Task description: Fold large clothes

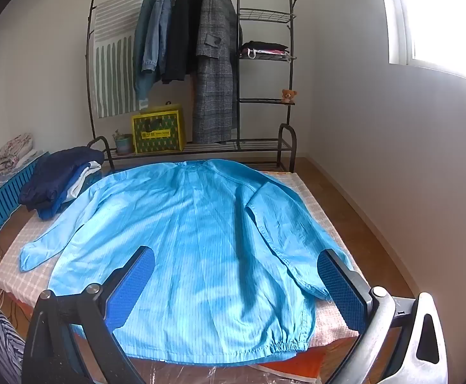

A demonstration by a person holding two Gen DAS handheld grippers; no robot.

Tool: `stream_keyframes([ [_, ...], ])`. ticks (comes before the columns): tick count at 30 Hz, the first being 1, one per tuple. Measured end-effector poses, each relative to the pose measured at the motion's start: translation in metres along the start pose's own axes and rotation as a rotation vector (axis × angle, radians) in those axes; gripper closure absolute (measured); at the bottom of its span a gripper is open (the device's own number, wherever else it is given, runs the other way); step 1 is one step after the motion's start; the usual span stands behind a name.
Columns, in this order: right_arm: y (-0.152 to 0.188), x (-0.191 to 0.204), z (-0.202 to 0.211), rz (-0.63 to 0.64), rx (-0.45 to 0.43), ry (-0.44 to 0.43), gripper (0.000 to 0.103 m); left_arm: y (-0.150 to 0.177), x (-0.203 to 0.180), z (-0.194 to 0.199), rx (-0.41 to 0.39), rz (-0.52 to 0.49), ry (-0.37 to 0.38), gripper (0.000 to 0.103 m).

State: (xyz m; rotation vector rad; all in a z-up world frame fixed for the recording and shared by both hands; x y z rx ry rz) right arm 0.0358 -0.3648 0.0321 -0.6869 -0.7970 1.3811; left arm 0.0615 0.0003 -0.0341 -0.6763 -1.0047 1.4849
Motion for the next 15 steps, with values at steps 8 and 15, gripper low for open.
stream_keyframes([
  [8, -0.001, 0.004, 0.0, -0.002, -0.006, 0.005, 0.0, -0.002, 0.006, 0.0, -0.011, 0.029, -0.01, 0.0],
  [15, 0.001, 0.0, -0.001, -0.01, -0.011, 0.003, 0.0, 0.004, 0.003, -0.01, -0.002, 0.016, -0.005, 0.0],
])
Point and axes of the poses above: each gripper's, at about its wrist camera, not at the fingertips, and z roughly against the way its jaws point, x to its left, y to its underside, the point moved 7 cm from there along -z, roughly the way its jaws point, and after that the axes turned 12 degrees about -y, right-handed, at the moved point
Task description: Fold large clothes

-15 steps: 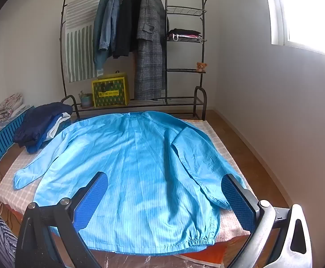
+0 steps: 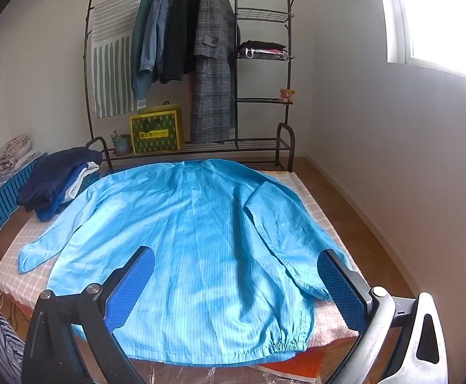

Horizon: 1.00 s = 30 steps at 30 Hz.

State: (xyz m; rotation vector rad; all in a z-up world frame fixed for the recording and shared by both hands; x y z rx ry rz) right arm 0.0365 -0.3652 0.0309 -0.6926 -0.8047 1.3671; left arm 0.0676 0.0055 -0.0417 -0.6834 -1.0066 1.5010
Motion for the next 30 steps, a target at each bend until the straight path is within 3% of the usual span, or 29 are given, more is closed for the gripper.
stream_keyframes([
  [30, -0.0075, -0.0053, 0.0052, 0.001, -0.012, 0.023, 0.0, -0.0008, 0.0002, 0.0013, 0.002, 0.004, 0.003, 0.0],
])
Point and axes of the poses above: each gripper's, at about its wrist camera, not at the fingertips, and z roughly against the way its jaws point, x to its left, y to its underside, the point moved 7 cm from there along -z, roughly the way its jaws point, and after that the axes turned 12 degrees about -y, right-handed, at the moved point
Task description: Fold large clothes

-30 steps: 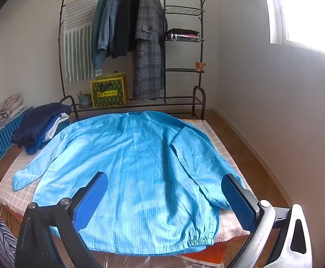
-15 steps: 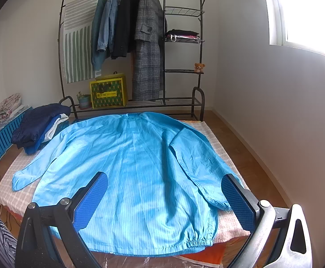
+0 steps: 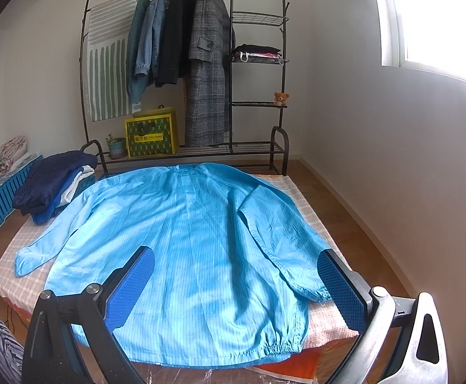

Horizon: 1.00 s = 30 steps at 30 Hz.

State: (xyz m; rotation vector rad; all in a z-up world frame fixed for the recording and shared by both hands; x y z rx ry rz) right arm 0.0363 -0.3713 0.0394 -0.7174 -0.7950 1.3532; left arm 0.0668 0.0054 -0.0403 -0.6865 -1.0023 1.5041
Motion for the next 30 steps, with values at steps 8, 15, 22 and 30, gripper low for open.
stream_keyframes([
  [8, 0.001, 0.0027, 0.0035, 0.01, -0.002, 0.009, 0.0, 0.0026, -0.0039, 0.002, 0.001, -0.002, 0.005, 0.0],
  [15, -0.0003, 0.0056, 0.0047, 0.017, -0.005, 0.009, 0.0, 0.0, -0.0086, 0.0069, -0.001, -0.003, 0.004, 0.0],
  [22, -0.0026, 0.0066, 0.005, 0.01, -0.013, 0.012, 0.0, 0.0, -0.0066, 0.0064, 0.001, 0.0, 0.006, 0.0],
  [30, -0.004, 0.0079, 0.0058, 0.005, -0.017, 0.014, 0.0, 0.001, -0.009, 0.0072, 0.004, 0.004, 0.008, 0.0],
])
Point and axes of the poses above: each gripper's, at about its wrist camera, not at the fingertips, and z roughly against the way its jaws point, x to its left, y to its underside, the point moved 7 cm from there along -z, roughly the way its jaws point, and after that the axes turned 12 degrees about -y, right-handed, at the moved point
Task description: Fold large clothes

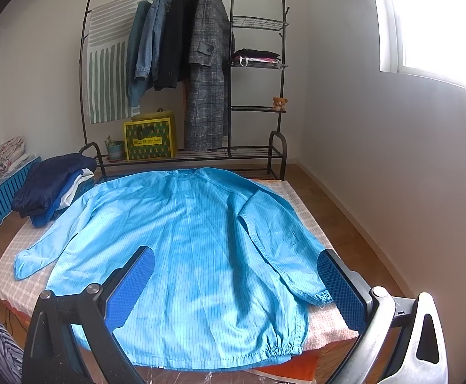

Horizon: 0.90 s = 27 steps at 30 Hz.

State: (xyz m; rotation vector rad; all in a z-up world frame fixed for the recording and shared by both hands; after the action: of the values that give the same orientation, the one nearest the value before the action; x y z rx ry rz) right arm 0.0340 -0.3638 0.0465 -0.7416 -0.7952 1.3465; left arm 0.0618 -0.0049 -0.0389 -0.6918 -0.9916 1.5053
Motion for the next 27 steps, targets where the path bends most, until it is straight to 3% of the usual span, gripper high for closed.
stream_keyframes([
  [27, -0.004, 0.01, 0.001, 0.004, -0.004, -0.023, 0.0, 0.001, 0.015, -0.011, 0.017, 0.001, -0.021, 0.0],
])
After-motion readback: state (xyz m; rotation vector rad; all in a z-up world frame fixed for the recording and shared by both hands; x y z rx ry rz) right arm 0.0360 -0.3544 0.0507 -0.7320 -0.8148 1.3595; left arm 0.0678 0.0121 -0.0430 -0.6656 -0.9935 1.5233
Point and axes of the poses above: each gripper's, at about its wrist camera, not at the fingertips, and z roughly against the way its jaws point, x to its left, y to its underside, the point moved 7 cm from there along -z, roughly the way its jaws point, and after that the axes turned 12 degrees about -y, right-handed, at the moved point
